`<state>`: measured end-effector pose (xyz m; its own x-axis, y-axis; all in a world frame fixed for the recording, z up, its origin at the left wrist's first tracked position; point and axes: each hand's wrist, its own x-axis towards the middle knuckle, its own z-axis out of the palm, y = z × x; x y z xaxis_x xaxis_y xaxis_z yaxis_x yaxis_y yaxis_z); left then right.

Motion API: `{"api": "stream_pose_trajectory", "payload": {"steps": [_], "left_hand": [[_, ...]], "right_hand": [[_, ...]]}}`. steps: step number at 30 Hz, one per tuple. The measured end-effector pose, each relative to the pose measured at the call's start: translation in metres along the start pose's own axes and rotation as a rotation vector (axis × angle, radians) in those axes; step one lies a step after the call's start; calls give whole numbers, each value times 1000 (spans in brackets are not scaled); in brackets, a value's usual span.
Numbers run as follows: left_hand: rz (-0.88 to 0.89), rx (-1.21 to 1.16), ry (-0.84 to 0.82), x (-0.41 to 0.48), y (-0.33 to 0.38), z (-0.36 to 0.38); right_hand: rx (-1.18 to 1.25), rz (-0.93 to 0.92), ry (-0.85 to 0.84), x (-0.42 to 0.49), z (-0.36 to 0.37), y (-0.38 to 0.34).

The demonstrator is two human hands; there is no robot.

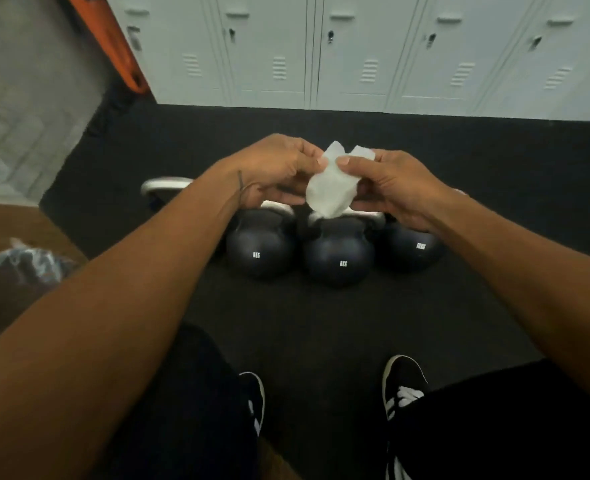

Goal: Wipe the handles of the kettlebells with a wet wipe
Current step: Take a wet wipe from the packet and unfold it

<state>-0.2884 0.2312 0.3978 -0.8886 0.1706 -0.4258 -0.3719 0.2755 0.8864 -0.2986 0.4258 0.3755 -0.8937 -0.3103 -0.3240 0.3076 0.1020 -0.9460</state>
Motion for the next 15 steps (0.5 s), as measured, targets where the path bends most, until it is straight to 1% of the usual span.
{"api": "stream_pose_trajectory", "payload": {"steps": [2, 5, 8, 11, 13, 15], "left_hand": [[16, -70, -7, 3, 6, 13], [51, -143, -7, 5, 7, 20], [41, -194, -8, 5, -3, 19], [56, -299, -19, 2, -15, 20], [107, -370, -15, 5, -18, 23], [191, -350, 25, 11, -18, 27]], "right_hand": [[68, -3, 16, -2, -8, 1], [94, 10, 63, -2, -9, 1], [185, 23, 93, -7, -10, -1], [228, 57, 22, -15, -12, -2], [217, 66, -10, -16, -17, 3], [274, 51, -30, -15, -23, 8]]}}
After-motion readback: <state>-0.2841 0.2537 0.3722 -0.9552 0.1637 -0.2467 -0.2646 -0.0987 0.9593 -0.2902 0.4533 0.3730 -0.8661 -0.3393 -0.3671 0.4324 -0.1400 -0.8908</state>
